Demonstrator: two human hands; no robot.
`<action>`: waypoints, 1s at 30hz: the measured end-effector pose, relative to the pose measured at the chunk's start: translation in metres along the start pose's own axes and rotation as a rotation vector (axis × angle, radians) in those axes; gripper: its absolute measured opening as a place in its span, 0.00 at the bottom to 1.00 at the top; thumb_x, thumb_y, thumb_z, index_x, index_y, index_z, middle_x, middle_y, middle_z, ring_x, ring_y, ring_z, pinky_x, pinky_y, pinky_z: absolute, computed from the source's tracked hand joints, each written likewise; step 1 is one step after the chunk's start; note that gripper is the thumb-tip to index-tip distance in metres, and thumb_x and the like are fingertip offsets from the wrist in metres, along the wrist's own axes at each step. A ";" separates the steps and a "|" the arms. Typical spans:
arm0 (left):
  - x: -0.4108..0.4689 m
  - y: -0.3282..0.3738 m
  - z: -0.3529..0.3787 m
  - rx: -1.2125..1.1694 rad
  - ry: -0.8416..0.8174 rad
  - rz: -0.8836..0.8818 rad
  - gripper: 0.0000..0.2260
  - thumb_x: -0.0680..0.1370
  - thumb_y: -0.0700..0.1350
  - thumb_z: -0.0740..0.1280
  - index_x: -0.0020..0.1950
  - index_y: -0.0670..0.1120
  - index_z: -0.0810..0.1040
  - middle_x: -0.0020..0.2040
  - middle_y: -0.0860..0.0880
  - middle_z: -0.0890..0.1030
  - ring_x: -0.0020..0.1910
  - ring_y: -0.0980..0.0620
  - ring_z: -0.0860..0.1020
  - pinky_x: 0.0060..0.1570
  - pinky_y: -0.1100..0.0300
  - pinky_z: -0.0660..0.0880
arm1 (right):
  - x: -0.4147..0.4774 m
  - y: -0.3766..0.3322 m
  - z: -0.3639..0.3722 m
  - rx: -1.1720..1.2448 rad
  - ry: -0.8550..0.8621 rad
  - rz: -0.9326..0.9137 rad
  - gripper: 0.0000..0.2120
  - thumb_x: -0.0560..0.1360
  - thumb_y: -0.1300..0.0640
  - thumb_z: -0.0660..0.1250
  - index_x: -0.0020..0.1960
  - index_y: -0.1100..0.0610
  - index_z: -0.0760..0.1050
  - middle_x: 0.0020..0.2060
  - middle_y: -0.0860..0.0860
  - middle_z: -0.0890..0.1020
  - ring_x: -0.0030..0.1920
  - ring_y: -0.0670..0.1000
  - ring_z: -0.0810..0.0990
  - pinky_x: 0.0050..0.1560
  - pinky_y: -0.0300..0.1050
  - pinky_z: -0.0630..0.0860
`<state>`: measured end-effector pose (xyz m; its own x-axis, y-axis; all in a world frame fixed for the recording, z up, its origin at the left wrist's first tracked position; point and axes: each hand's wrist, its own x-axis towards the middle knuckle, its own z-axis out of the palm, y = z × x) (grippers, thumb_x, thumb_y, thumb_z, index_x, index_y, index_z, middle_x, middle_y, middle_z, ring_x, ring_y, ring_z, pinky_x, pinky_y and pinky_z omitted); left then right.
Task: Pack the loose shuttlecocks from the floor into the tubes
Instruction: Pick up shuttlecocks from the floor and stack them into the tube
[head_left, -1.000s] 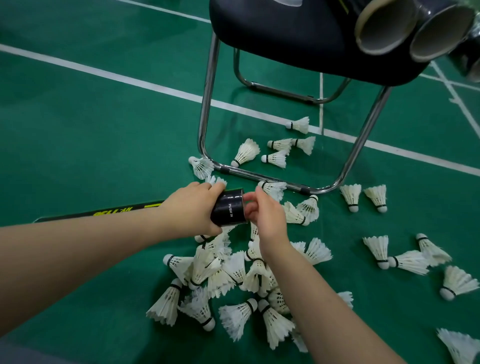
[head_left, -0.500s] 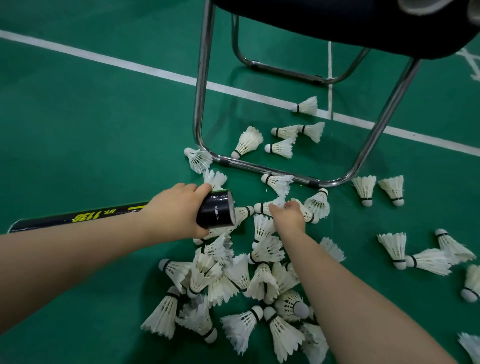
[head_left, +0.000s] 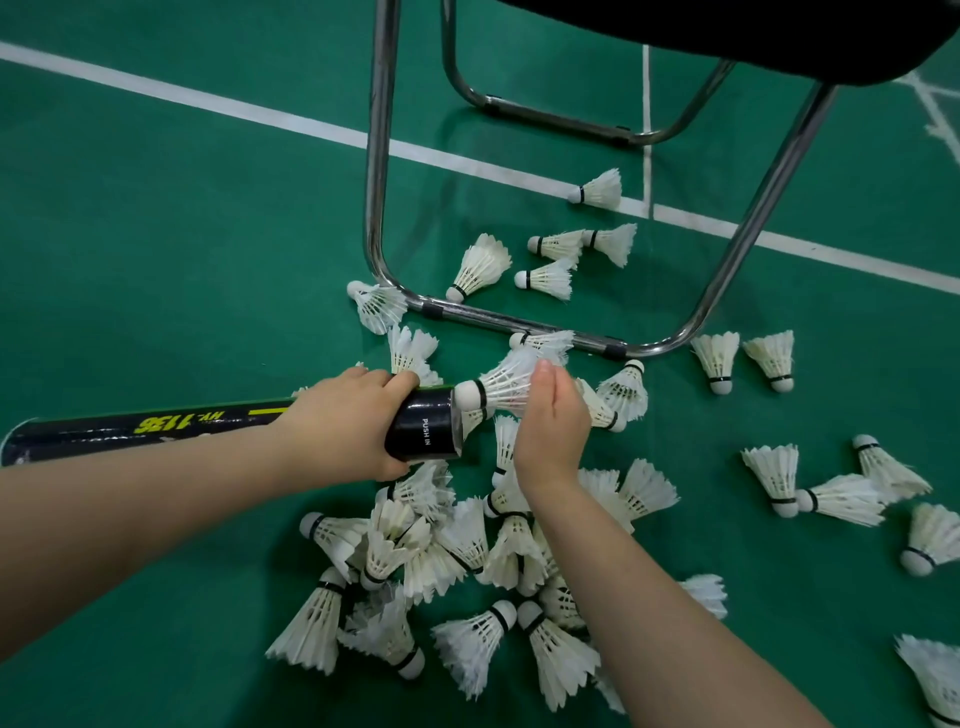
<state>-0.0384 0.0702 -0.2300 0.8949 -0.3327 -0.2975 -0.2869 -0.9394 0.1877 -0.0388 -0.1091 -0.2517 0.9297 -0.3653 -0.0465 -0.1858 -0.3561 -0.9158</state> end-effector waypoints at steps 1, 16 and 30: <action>0.000 0.001 -0.001 -0.002 0.003 -0.001 0.30 0.66 0.59 0.70 0.64 0.52 0.64 0.52 0.53 0.74 0.51 0.51 0.71 0.47 0.56 0.75 | -0.003 -0.004 0.000 0.009 -0.009 -0.017 0.19 0.82 0.53 0.52 0.32 0.54 0.63 0.28 0.47 0.66 0.29 0.45 0.62 0.32 0.40 0.60; -0.001 0.004 -0.007 0.062 0.049 0.024 0.29 0.66 0.57 0.69 0.63 0.50 0.66 0.48 0.52 0.74 0.46 0.51 0.70 0.46 0.57 0.73 | -0.027 -0.023 -0.001 0.178 -0.953 0.301 0.21 0.71 0.48 0.68 0.59 0.57 0.76 0.50 0.51 0.80 0.50 0.47 0.77 0.50 0.36 0.72; 0.016 0.003 -0.011 -0.033 0.085 0.017 0.29 0.67 0.58 0.70 0.62 0.51 0.65 0.46 0.53 0.73 0.47 0.51 0.71 0.45 0.56 0.75 | 0.013 -0.013 0.007 0.230 -0.134 0.209 0.14 0.79 0.54 0.58 0.39 0.57 0.76 0.35 0.49 0.78 0.37 0.46 0.74 0.41 0.39 0.70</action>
<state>-0.0209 0.0632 -0.2242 0.9161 -0.3392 -0.2137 -0.2922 -0.9299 0.2235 -0.0222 -0.1029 -0.2432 0.9154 -0.2879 -0.2813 -0.3148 -0.0768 -0.9460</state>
